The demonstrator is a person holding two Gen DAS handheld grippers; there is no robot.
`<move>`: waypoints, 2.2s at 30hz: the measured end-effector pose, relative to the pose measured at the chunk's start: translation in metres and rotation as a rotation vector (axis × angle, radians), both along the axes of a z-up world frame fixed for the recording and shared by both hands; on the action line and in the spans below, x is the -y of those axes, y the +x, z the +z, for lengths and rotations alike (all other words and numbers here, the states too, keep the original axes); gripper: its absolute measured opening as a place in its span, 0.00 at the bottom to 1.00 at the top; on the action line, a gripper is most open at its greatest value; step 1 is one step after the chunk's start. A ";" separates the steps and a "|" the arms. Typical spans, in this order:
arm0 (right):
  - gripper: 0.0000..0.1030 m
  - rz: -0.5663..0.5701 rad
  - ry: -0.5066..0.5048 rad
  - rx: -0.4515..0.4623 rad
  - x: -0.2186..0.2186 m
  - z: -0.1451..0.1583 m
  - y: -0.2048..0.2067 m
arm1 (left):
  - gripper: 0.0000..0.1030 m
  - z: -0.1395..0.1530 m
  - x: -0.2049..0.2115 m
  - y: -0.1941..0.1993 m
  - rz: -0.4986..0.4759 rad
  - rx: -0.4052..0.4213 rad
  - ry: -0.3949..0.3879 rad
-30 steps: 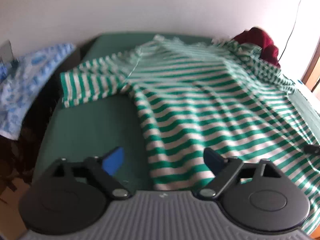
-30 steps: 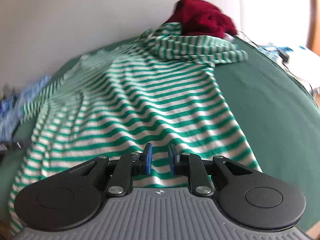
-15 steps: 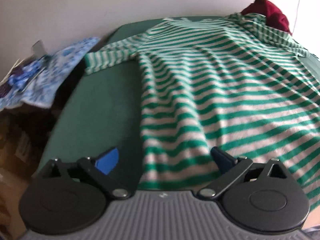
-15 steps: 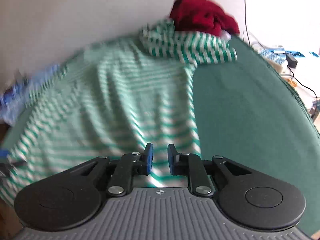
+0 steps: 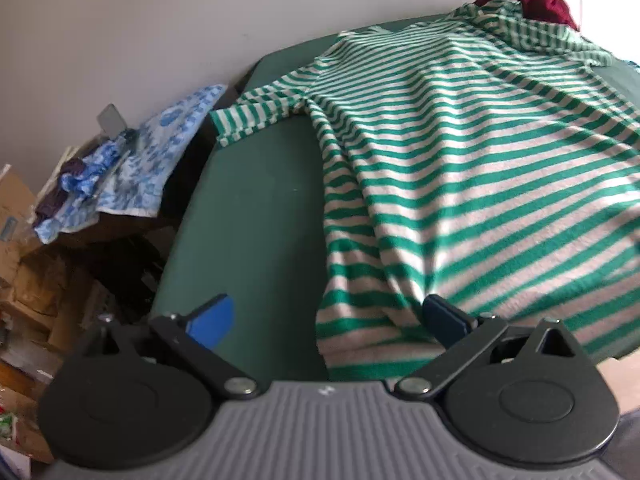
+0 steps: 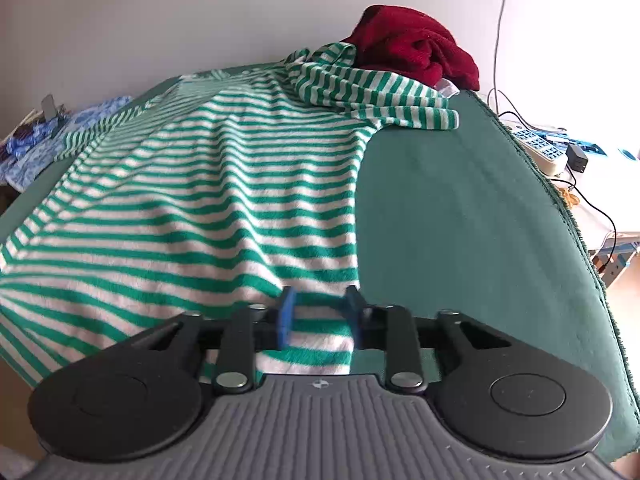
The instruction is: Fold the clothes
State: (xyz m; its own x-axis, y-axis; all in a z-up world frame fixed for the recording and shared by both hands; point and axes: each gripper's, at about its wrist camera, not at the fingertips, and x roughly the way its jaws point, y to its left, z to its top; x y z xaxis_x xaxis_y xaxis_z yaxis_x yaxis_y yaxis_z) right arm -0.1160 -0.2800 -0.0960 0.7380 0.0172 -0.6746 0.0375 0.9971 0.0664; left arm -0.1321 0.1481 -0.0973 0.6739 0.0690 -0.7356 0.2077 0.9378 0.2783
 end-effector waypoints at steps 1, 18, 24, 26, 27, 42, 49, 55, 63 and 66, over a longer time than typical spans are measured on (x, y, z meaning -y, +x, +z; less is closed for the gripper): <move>0.47 0.009 -0.005 -0.001 -0.004 -0.001 0.000 | 0.98 0.002 -0.003 -0.001 -0.010 -0.007 -0.005; 0.19 -0.008 -0.088 0.017 -0.063 0.024 -0.058 | 0.64 -0.034 -0.020 -0.040 -0.447 -0.041 0.065; 0.33 -0.102 -0.128 -0.023 -0.069 0.022 -0.089 | 0.44 -0.029 -0.028 -0.040 -0.513 -0.018 0.009; 0.37 -0.118 -0.153 -0.025 -0.068 0.022 -0.099 | 0.44 -0.028 -0.028 -0.036 -0.520 -0.033 -0.005; 0.38 -0.124 -0.165 -0.027 -0.067 0.021 -0.103 | 0.44 -0.027 -0.028 -0.036 -0.523 -0.037 -0.005; 0.04 -0.187 0.196 -0.054 -0.013 0.021 -0.085 | 0.03 0.027 -0.022 0.002 -0.402 -0.067 -0.215; 0.03 -0.260 0.387 0.133 0.024 0.046 -0.004 | 0.03 0.041 -0.014 0.091 -0.223 0.006 -0.273; 0.08 -0.282 0.247 0.060 0.026 0.015 0.053 | 0.04 0.005 -0.009 0.142 -0.103 -0.055 -0.182; 0.15 -0.081 0.101 0.057 0.010 0.055 -0.008 | 0.58 0.037 -0.022 0.075 -0.205 -0.013 -0.173; 0.15 -0.048 0.060 0.047 -0.007 0.050 -0.009 | 0.62 0.042 -0.011 0.073 -0.255 -0.037 -0.224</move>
State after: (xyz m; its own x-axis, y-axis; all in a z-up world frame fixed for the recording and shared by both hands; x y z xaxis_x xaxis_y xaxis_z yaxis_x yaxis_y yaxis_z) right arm -0.1253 -0.2730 -0.0458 0.7697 0.0199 -0.6381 0.0810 0.9884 0.1286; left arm -0.0590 0.1596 -0.0555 0.6211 -0.2643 -0.7378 0.4495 0.8913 0.0592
